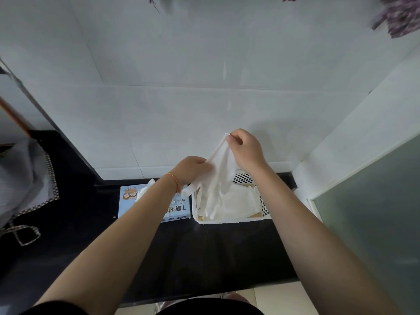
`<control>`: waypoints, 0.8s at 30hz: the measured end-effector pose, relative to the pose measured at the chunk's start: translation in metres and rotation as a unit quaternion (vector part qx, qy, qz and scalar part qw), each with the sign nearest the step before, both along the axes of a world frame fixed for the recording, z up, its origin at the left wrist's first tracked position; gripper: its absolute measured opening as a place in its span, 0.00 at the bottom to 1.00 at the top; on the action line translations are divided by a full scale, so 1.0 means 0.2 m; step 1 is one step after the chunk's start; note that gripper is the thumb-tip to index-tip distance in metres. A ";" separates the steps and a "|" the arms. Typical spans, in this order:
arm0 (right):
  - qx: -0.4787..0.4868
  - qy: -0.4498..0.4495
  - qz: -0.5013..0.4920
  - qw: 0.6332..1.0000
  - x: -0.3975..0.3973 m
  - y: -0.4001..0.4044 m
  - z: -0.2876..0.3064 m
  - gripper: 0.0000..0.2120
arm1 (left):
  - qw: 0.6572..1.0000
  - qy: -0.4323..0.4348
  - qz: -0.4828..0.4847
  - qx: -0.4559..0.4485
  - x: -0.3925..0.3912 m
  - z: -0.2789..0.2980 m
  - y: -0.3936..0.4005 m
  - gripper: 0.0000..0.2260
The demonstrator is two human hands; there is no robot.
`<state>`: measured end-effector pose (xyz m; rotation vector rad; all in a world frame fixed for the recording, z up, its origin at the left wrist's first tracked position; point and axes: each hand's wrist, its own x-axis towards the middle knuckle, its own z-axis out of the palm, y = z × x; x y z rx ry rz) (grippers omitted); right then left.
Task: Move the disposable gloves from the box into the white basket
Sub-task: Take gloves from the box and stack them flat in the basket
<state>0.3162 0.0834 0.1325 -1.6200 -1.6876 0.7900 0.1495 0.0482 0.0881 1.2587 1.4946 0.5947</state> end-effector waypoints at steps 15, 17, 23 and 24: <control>-0.267 0.090 -0.048 0.958 -0.02 -0.02 -0.44 0.06 | 0.988 0.144 -0.051 -0.014 -0.26 -0.20 0.11 0.09; -0.315 0.090 -0.047 0.944 0.03 -0.05 -0.56 0.05 | 0.970 0.212 -0.119 -0.020 -0.20 -0.29 0.15 0.09; -0.326 0.067 -0.025 0.943 0.23 -0.11 -0.72 0.14 | 0.922 0.311 -0.229 0.001 0.05 -0.47 0.20 0.09; -0.322 0.053 -0.016 0.945 0.27 -0.11 -0.75 0.12 | 0.915 0.328 -0.233 0.010 0.09 -0.49 0.22 0.09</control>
